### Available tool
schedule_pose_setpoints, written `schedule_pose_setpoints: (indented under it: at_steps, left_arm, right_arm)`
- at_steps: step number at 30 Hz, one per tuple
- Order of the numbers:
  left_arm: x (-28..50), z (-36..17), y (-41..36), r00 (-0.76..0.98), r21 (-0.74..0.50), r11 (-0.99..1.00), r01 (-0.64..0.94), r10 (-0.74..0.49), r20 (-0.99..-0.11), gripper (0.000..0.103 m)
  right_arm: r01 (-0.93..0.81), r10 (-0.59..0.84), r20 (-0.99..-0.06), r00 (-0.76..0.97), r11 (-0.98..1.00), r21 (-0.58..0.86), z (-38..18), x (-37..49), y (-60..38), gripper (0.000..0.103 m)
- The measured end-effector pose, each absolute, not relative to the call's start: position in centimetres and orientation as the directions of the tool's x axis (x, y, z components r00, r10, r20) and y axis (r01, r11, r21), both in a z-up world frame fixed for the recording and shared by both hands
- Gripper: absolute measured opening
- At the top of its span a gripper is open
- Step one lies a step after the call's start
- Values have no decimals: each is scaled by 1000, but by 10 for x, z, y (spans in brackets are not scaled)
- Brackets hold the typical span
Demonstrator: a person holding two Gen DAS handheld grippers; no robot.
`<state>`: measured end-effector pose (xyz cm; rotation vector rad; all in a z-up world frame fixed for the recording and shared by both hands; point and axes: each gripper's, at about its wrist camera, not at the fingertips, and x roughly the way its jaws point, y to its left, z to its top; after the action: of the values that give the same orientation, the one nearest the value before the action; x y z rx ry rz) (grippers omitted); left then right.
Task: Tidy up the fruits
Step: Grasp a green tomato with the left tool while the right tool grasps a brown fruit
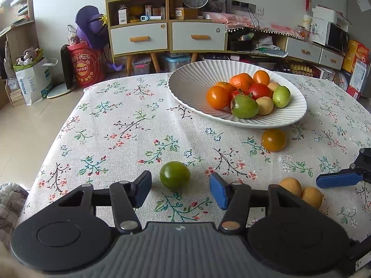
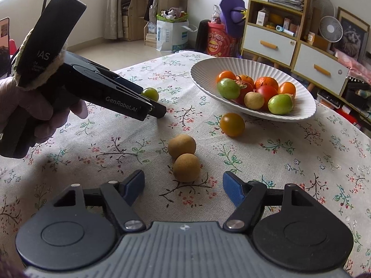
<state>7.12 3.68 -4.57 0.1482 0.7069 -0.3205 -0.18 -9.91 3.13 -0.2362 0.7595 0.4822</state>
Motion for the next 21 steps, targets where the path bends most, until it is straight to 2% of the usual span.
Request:
schedule_pose_setpoints:
  at_steps: [6, 9, 15, 21]
  left_arm:
    - [72, -44, 34, 711, 31, 942, 335, -231, -664, 38]
    - [73, -44, 35, 706, 21, 942, 334, -235, -668, 33]
    - [74, -43, 36, 701, 7, 947, 320, -232, -675, 23]
    - [73, -42, 36, 700, 7, 949, 317, -229, -677, 22]
  right_arm:
    - [-501, 327, -706, 628, 864, -45, 33, -2, -98, 50]
    - [-487, 312, -704, 638, 872, -55, 32, -1, -99, 48]
    - [-466, 306, -705, 640, 884, -40, 33, 3, -102, 37]
    - [-475, 319, -709, 629, 880, -25, 33, 4, -101, 28]
